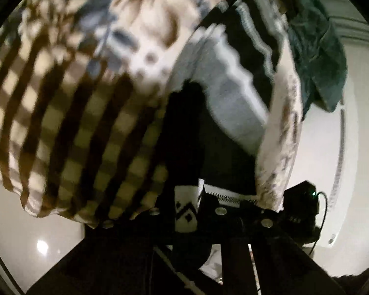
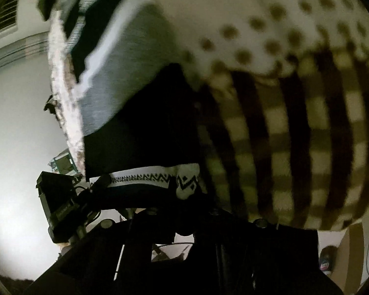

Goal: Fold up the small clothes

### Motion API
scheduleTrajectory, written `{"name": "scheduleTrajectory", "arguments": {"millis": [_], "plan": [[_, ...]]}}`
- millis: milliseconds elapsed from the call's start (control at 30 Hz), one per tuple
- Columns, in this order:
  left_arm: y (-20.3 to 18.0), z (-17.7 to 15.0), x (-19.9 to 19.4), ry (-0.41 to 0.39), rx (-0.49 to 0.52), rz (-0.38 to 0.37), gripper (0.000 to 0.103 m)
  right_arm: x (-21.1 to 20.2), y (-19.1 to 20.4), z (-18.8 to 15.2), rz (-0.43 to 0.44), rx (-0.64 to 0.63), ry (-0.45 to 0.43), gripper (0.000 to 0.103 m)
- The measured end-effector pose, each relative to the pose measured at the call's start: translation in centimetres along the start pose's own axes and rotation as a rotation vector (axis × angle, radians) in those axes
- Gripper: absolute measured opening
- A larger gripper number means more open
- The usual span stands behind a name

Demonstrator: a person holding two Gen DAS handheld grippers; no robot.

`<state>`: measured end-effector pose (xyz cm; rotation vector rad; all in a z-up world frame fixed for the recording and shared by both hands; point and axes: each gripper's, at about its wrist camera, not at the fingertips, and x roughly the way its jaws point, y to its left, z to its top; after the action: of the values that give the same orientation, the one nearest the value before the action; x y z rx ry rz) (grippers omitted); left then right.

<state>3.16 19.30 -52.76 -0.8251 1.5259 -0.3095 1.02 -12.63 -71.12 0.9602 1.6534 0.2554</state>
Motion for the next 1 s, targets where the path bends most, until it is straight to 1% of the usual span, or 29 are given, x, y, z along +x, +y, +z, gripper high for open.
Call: {"name": "scheduleTrajectory", "arguments": {"millis": [100, 200, 267, 333, 367, 400, 433, 467, 567, 633, 667, 800, 867, 933, 967, 1000], "plan": [[-2.4, 1.3, -2.0, -0.045, 0.026, -0.032, 0.009, -2.6, 2.4, 0.1, 0.029, -0.045, -0.047, 0.009], [-5.8, 4.0, -3.3, -0.094, 0.069, -0.076, 0.009, -5.1, 5.3, 1.1, 0.058, -0.086, -0.116, 0.009], [-7.6, 6.7, -3.5, -0.128, 0.088, -0.102, 0.009, -6.6, 7.5, 3.1, 0.071, -0.11, -0.171, 0.009], [-9.1, 9.4, -3.2, -0.149, 0.102, -0.122, 0.009, -7.5, 9.1, 5.1, 0.082, -0.126, -0.207, 0.009], [-9.9, 11.4, -3.0, -0.166, 0.105, -0.137, 0.009, -8.0, 10.2, 6.6, 0.081, -0.137, -0.234, 0.009], [-10.4, 12.6, -2.8, -0.174, 0.109, -0.148, 0.009, -8.4, 11.0, 7.9, 0.079, -0.145, -0.255, 0.009], [-11.3, 14.9, -2.6, -0.191, 0.121, -0.15, 0.009, -8.7, 11.9, 9.5, 0.08, -0.155, -0.279, 0.009], [-11.9, 16.1, -2.4, -0.197, 0.126, -0.154, 0.009, -9.1, 13.0, 11.3, 0.077, -0.164, -0.308, 0.009], [-13.1, 21.4, -1.7, -0.206, 0.125, -0.171, 0.009, -10.0, 15.7, 16.6, 0.065, -0.188, -0.365, 0.009], [-14.1, 24.3, -1.1, -0.213, 0.123, -0.168, 0.009, -10.5, 17.6, 20.6, 0.049, -0.2, -0.396, 0.009], [-14.7, 26.3, -0.8, -0.211, 0.127, -0.17, 0.009, -10.6, 18.1, 22.1, 0.046, -0.202, -0.404, 0.009], [-16.7, 32.6, 1.1, -0.202, 0.139, -0.15, 0.009, -10.9, 21.1, 29.3, 0.003, -0.197, -0.448, 0.009], [-17.1, 36.2, 2.8, -0.178, 0.117, -0.139, 0.01, -10.9, 22.3, 32.4, -0.011, -0.185, -0.468, 0.009], [-17.0, 39.1, 4.2, -0.165, 0.076, -0.146, 0.011, -10.9, 23.1, 35.3, -0.015, -0.163, -0.483, 0.009], [-16.9, 40.9, 5.0, -0.156, 0.052, -0.148, 0.012, -10.7, 23.9, 37.5, -0.02, -0.155, -0.49, 0.009], [-16.8, 41.9, 5.5, -0.147, 0.035, -0.15, 0.02, -10.7, 24.0, 38.4, -0.023, -0.155, -0.491, 0.009]]}}
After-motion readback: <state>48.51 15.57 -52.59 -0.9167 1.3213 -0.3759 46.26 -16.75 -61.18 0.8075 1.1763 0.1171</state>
